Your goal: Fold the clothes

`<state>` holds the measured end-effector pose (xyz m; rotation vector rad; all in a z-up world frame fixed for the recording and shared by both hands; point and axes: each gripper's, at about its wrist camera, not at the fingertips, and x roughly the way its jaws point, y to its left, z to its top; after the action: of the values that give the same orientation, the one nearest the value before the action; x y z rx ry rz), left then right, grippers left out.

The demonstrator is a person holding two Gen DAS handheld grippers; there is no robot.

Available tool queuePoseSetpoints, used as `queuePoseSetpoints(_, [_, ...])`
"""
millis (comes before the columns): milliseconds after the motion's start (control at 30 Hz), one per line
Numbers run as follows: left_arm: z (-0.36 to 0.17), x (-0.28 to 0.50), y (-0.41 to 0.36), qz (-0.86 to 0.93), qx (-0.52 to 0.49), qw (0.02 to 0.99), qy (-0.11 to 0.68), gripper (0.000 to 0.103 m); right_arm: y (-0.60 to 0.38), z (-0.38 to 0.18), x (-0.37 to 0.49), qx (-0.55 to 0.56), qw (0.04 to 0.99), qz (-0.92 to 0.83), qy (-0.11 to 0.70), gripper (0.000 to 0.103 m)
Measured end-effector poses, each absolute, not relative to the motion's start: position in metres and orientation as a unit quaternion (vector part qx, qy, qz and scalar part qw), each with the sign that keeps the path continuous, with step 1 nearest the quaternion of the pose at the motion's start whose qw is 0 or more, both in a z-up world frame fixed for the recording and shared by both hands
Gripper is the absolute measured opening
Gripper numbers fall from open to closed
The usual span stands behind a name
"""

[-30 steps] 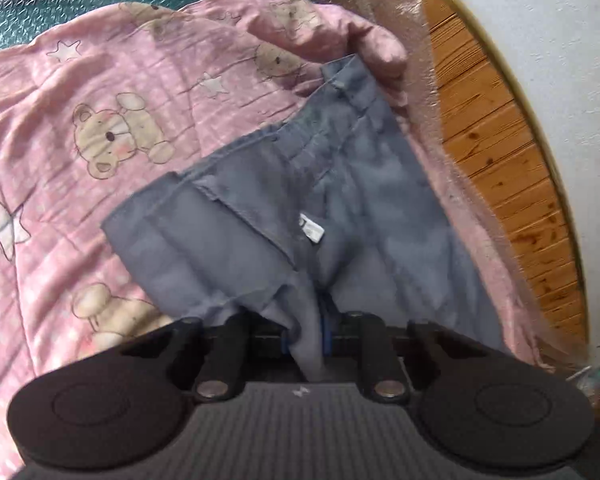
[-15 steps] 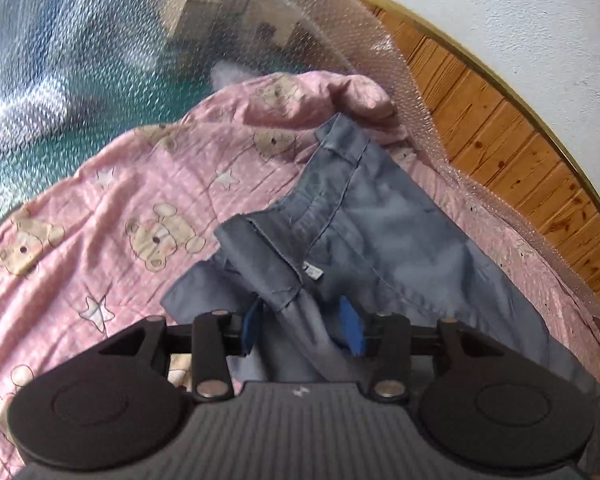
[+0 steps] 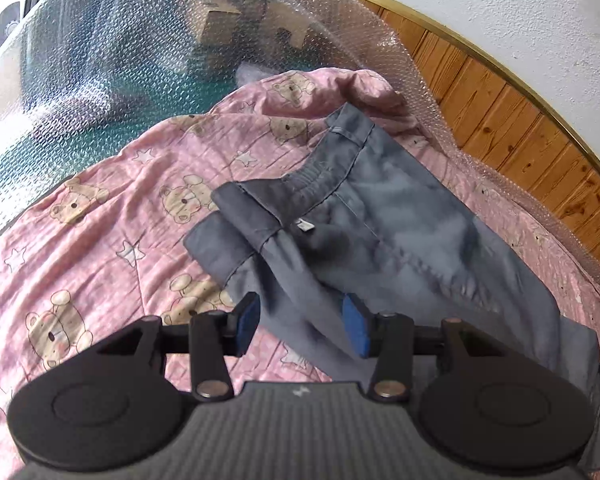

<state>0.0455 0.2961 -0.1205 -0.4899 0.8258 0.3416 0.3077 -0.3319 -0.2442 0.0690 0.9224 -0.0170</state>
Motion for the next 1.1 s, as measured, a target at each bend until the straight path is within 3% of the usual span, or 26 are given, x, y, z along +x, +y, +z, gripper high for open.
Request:
queuePoseSetpoints(133, [-0.115,0.06,0.267,0.118,-0.242,0.887,0.374,0.05,-0.353,-0.218,0.302,0.054,0.895,-0.002,0.444,0.039])
queuePoseSetpoints(233, [-0.127,0.084,0.246,0.086,-0.257,0.885,0.377,0.055,-0.378,-0.188,0.245,0.114,0.91,0.01,0.397,0.04])
queuePoseSetpoints(367, [-0.177,0.114,0.242,0.087,-0.256,0.862,0.429,0.055,-0.411,-0.226,0.2,0.114,0.886,-0.028,0.448,0.043])
queuePoseSetpoints(400, [-0.191,0.12,0.244,0.098,-0.244,0.854,0.449,0.045,-0.424,-0.239,0.192,0.116,0.889,-0.034,0.442,0.031])
queuePoseSetpoints(433, [-0.202,0.124,0.248,0.108,-0.233,0.85,0.46,0.032,-0.437,-0.241,0.186,0.126,0.891,-0.033,0.434,0.035])
queuePoseSetpoints(467, [-0.206,0.122,0.255,0.117,-0.228,0.852,0.457,0.019,-0.45,-0.241,0.182,0.138,0.893,-0.032,0.427,0.031])
queuePoseSetpoints(533, [-0.205,0.119,0.267,0.139,-0.244,0.841,0.462,0.012,-0.478,-0.227,0.173,0.185,0.886,-0.03,0.424,0.05])
queuePoseSetpoints(600, [-0.202,0.114,0.27,0.164,-0.242,0.834,0.468,0.012,-0.509,-0.205,0.146,0.211,0.903,-0.063,0.369,0.082])
queuePoseSetpoints(667, [-0.203,0.111,0.271,0.168,-0.236,0.835,0.468,0.012,-0.541,-0.196,0.113,0.226,0.908,-0.124,0.331,0.09])
queuePoseSetpoints(833, [-0.204,0.11,0.265,0.185,-0.231,0.836,0.461,0.012,-0.581,-0.23,0.084,0.247,0.888,-0.135,0.363,0.086])
queuePoseSetpoints(900, [-0.201,0.114,0.261,0.193,-0.227,0.832,0.467,0.013,-0.569,-0.241,0.093,0.228,0.891,-0.09,0.382,0.072])
queuePoseSetpoints(933, [-0.2,0.116,0.259,0.194,-0.222,0.831,0.472,0.014,-0.559,-0.241,0.098,0.207,0.896,-0.075,0.386,0.072])
queuePoseSetpoints(1100, [-0.194,0.121,0.248,0.196,-0.205,0.828,0.484,0.034,-0.554,-0.241,0.109,0.202,0.901,-0.133,0.36,0.069])
